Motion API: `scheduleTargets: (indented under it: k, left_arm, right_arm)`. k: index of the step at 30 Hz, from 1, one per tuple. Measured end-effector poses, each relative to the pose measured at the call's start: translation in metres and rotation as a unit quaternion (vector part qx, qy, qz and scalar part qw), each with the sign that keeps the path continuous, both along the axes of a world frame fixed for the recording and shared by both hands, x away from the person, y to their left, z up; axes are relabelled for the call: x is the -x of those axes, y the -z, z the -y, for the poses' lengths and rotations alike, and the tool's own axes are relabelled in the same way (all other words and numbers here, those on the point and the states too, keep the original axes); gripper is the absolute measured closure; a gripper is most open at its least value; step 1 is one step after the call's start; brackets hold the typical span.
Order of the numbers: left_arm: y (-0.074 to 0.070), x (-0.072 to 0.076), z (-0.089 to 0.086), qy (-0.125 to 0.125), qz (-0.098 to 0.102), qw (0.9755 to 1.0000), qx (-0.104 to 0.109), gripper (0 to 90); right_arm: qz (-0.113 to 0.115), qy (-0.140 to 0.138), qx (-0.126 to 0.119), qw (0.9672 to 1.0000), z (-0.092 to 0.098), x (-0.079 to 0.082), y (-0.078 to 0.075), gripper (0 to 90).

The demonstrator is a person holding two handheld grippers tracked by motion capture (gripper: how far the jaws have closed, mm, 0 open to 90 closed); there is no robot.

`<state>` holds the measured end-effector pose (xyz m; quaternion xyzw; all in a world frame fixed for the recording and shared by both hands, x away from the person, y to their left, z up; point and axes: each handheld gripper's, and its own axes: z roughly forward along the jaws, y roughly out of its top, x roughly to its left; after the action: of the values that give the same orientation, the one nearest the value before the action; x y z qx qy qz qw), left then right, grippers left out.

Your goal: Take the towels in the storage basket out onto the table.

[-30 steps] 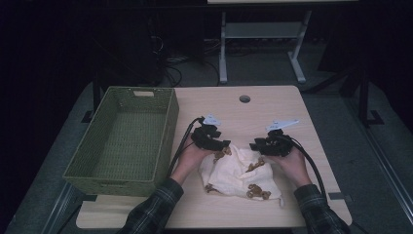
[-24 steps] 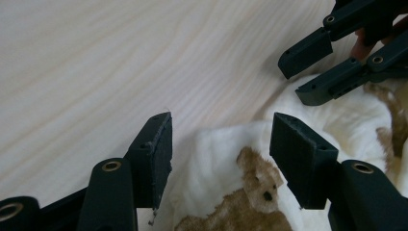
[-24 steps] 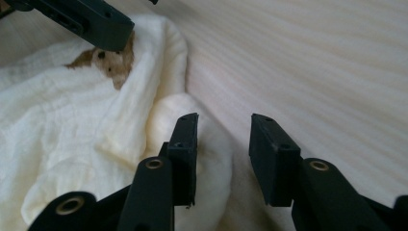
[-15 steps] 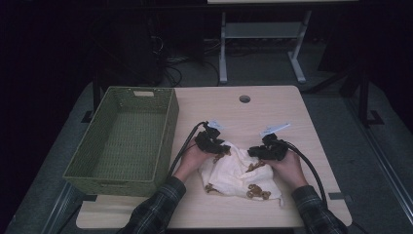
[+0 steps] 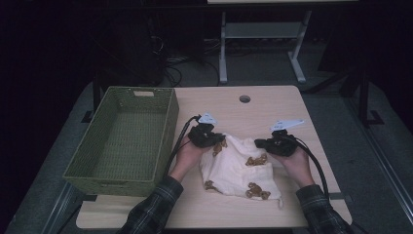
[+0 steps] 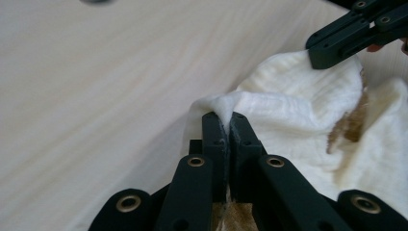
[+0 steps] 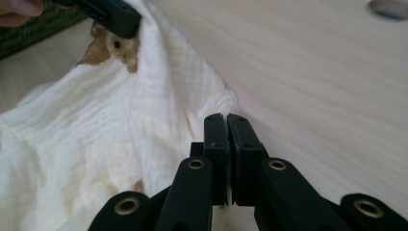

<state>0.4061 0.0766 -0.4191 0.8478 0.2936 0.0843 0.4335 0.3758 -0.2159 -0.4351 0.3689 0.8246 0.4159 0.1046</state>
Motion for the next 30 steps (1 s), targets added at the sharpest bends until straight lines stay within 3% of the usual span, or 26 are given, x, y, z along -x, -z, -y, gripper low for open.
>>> scheduleTargets:
  k: [6,9,13,20,23,28,30]
  left_arm:
    - [-0.022,0.007,-0.010,-0.026,0.036,0.9985,0.032,87.1]
    - [-0.025,0.012,-0.008,-0.025,0.046,0.9984,0.022,87.0]
    - [-0.022,0.024,-0.006,-0.020,0.046,0.9987,0.011,87.0]
    - [-0.010,0.055,-0.016,-0.001,0.017,0.9998,0.007,87.0]
    - [-0.003,0.068,-0.017,0.007,0.005,1.0000,-0.004,86.9]
    - [0.011,0.090,-0.021,0.025,-0.035,0.9989,-0.020,85.8]
    - [0.016,0.097,-0.022,0.035,-0.045,0.9980,-0.029,81.1]
  right_arm:
    - [0.043,0.032,-0.038,0.9978,0.023,0.007,-0.022,87.1]
    - [0.052,0.036,-0.049,0.9968,0.029,0.011,-0.028,87.0]
    - [0.050,0.031,-0.039,0.9975,0.027,0.019,-0.028,87.0]
    - [0.049,0.010,-0.034,0.9982,0.023,0.047,-0.019,86.9]
    - [0.037,0.000,-0.034,0.9987,0.020,0.063,-0.011,86.6]
    - [0.009,-0.017,-0.025,0.9995,0.015,0.085,0.003,85.7]
    - [-0.004,-0.024,-0.020,0.9995,0.014,0.093,0.008,83.1]
